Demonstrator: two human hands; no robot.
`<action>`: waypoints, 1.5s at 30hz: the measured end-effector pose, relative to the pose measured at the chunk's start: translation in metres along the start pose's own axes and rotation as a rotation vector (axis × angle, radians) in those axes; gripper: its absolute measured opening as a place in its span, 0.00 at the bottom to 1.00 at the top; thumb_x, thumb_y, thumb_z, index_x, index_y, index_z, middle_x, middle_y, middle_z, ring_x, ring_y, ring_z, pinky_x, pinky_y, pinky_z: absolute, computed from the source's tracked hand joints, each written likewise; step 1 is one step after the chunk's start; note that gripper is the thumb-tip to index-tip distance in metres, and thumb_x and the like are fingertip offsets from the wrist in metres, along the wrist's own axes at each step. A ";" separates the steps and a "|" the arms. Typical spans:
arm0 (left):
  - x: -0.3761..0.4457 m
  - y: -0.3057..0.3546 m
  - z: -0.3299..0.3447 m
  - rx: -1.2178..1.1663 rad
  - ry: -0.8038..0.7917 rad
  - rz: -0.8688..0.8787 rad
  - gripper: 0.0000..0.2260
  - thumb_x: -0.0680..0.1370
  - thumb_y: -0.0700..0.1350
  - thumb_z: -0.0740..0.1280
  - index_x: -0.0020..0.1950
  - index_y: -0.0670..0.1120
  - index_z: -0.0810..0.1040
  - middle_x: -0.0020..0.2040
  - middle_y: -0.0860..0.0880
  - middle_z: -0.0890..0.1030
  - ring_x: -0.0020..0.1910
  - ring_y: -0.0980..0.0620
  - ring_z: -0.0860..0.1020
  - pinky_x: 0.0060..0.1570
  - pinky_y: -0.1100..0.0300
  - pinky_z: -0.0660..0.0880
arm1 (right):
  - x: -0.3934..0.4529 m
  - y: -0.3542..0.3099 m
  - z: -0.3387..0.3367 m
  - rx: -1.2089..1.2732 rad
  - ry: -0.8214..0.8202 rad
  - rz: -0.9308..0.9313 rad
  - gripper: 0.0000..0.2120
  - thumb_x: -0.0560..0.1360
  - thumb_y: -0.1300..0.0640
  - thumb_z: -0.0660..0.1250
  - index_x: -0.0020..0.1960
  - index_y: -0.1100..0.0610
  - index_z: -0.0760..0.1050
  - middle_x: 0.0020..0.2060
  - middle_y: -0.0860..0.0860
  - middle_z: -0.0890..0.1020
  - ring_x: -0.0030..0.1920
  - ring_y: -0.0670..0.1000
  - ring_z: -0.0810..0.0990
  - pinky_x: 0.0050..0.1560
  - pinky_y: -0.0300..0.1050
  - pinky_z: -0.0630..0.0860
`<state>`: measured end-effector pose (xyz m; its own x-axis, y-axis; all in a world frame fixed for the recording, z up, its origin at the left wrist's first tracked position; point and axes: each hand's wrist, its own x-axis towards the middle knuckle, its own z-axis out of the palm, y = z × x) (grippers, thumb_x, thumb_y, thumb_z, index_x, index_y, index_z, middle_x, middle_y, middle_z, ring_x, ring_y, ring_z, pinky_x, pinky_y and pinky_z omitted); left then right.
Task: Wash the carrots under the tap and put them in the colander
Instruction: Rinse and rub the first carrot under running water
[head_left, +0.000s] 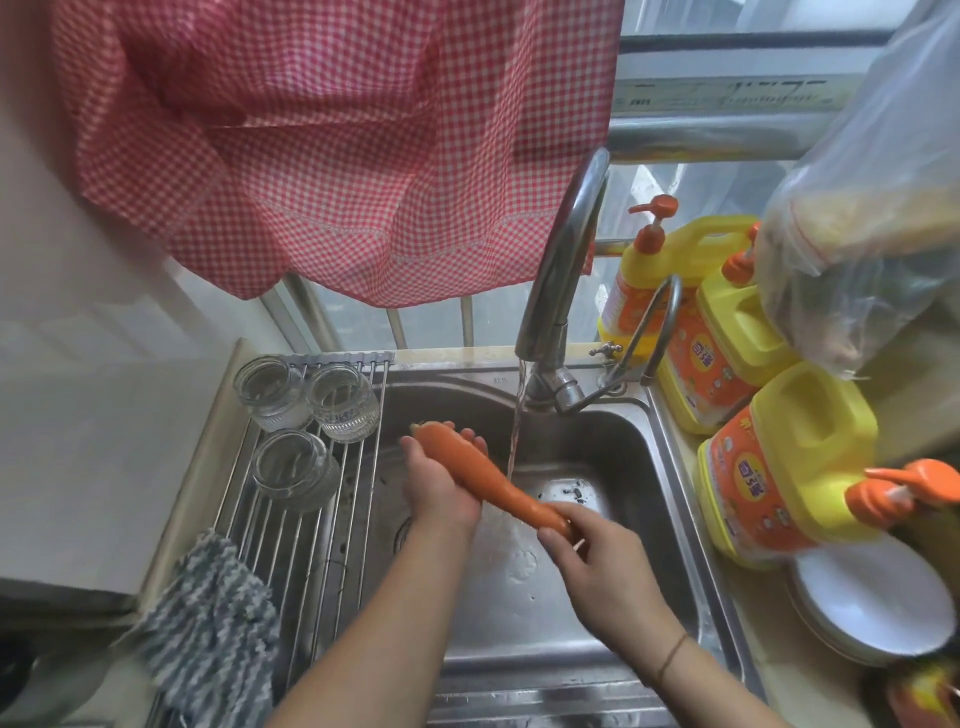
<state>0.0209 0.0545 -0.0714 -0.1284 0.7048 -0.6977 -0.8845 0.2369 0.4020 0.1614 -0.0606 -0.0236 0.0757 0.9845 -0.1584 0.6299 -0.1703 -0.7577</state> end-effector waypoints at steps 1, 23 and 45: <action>-0.001 0.007 0.002 -0.030 0.004 0.014 0.23 0.83 0.59 0.54 0.47 0.42 0.77 0.41 0.43 0.79 0.41 0.47 0.79 0.47 0.51 0.77 | 0.007 -0.002 -0.001 -0.005 -0.007 0.006 0.07 0.76 0.52 0.68 0.54 0.44 0.79 0.35 0.41 0.80 0.37 0.44 0.78 0.41 0.40 0.75; -0.012 0.013 0.003 0.071 -0.189 -0.085 0.20 0.82 0.57 0.58 0.58 0.42 0.75 0.59 0.36 0.77 0.58 0.41 0.77 0.67 0.41 0.68 | 0.032 0.010 -0.022 0.087 -0.067 0.133 0.04 0.72 0.52 0.73 0.44 0.48 0.79 0.32 0.49 0.81 0.28 0.43 0.78 0.29 0.34 0.71; -0.051 -0.030 0.004 0.272 -0.208 0.091 0.07 0.82 0.39 0.59 0.51 0.45 0.77 0.39 0.46 0.80 0.35 0.50 0.81 0.45 0.52 0.78 | -0.038 0.034 -0.046 0.092 -0.128 0.198 0.14 0.75 0.43 0.66 0.42 0.54 0.77 0.28 0.46 0.76 0.26 0.45 0.73 0.29 0.42 0.68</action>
<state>0.0558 0.0141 -0.0457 -0.0821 0.8456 -0.5274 -0.7180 0.3168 0.6197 0.2157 -0.1019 -0.0138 0.0883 0.9193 -0.3834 0.5393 -0.3678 -0.7575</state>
